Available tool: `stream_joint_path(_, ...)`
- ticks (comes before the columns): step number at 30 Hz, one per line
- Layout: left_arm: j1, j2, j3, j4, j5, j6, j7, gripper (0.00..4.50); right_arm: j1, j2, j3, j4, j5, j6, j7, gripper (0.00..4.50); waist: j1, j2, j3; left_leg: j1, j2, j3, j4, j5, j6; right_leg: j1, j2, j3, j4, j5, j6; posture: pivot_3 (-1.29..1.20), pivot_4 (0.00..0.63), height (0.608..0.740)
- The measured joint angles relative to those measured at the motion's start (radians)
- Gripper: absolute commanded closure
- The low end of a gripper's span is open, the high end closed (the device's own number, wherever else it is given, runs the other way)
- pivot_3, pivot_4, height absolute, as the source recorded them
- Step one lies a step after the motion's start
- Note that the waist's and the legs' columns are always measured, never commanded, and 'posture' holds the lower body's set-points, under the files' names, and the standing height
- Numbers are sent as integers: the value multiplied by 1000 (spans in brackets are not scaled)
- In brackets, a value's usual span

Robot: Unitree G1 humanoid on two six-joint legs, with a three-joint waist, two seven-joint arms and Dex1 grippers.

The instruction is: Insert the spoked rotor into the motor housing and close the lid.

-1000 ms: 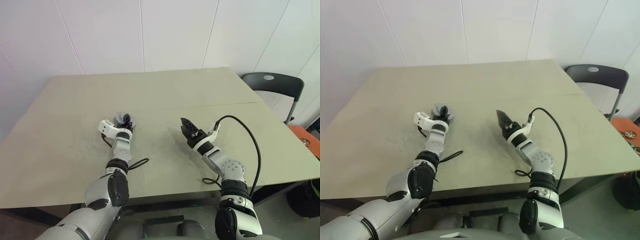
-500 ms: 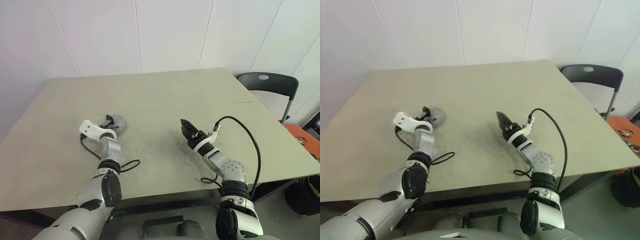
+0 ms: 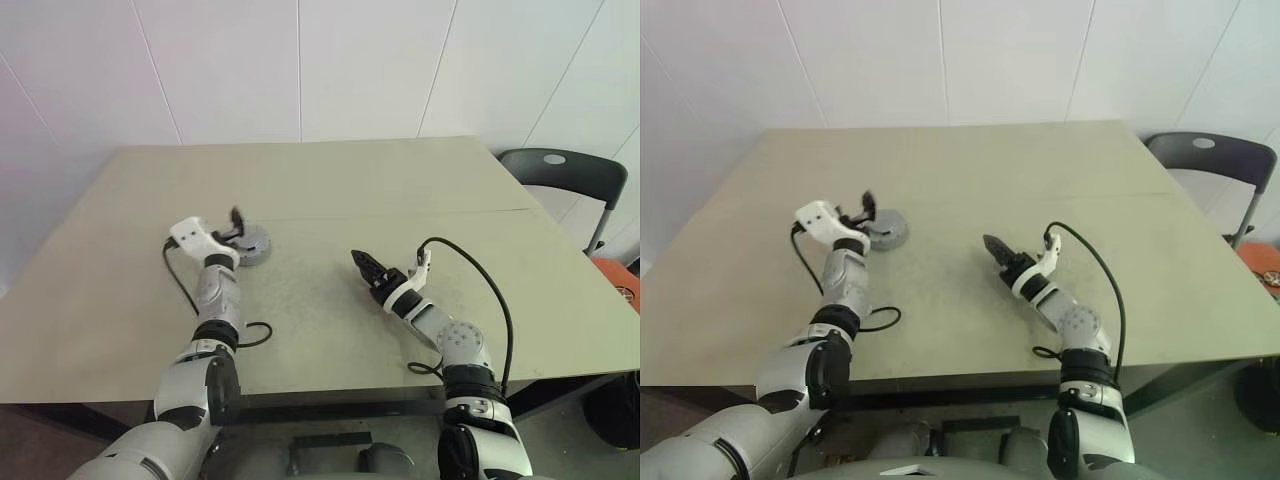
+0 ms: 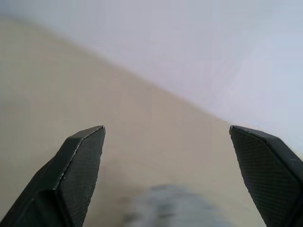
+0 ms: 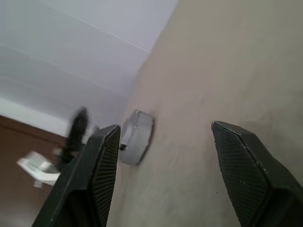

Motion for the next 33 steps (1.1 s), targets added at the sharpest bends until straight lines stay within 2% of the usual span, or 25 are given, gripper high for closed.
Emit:
stream_joint_path(2, 51, -1, -42, -61, -1, 22, -123, 17, 0, -60, 43, -51, -80, -57, 0, 1288, -1, 0, 0, 0, 0, 0, 0, 0, 0, 0, 0, 1, 0, 0, 0, 0, 0, 740)
stream_joint_path(5, 124, 14, -98, -138, -1, 73, -263, 0, -3, -139, 76, -113, -163, -112, 4, 716, -4, 0, 0, 0, 1, 0, 0, 0, 0, -1, 1, 1, 0, -1, -1, 0, 0, 740)
stream_joint_path(7, 155, 35, -130, -186, 0, 113, -333, 0, -11, -189, 103, -152, -201, -131, 27, 134, -3, 0, 0, 1, 2, 0, 0, 0, 0, -1, 2, 1, 1, -2, -3, 0, 0, 740)
stream_joint_path(8, 161, 43, -134, -202, -4, 130, -354, 0, -12, -206, 119, -166, -217, -140, 38, 63, -3, 0, 0, 1, 3, 0, 0, 0, 1, -1, 2, 1, 1, -2, -3, 0, 0, 740)
stream_joint_path(12, 183, 90, -143, -284, -23, 199, -435, 0, -9, -282, 207, -219, -323, -203, 87, 63, 0, 0, 0, 2, 3, 0, 1, 1, 2, 1, 2, 1, 1, -2, -4, 0, 0, 740)
stream_joint_path(16, 226, 128, -192, -410, -34, 311, -536, 0, 6, -308, 256, -275, -372, -238, 125, 63, 7, 0, 1, 1, 2, -1, 2, 1, 2, 2, 1, 1, 0, -2, -4, 0, 0, 740)
stream_joint_path(22, 262, 167, -261, -552, -29, 397, -582, 0, 51, -345, 256, -297, -390, -284, 177, 63, 6, 0, 1, 2, 2, -1, 2, 1, 1, 3, 1, 1, -1, -2, -5, 0, 0, 740)
stream_joint_path(28, 289, 195, -272, -632, -32, 435, -597, 0, 134, -350, 257, -308, -391, -366, 245, 63, 5, 0, 1, 2, 2, -1, 2, 1, 3, 3, 2, 1, -1, -2, -5, 0, 0, 740)
stream_joint_path(33, 343, 211, -275, -699, -51, 464, -622, 0, 142, -348, 257, -307, -393, -372, 252, 63, 6, 0, 1, 3, 2, -1, 2, 1, 1, 3, 2, 1, 0, -2, -5, 0, 0, 740)
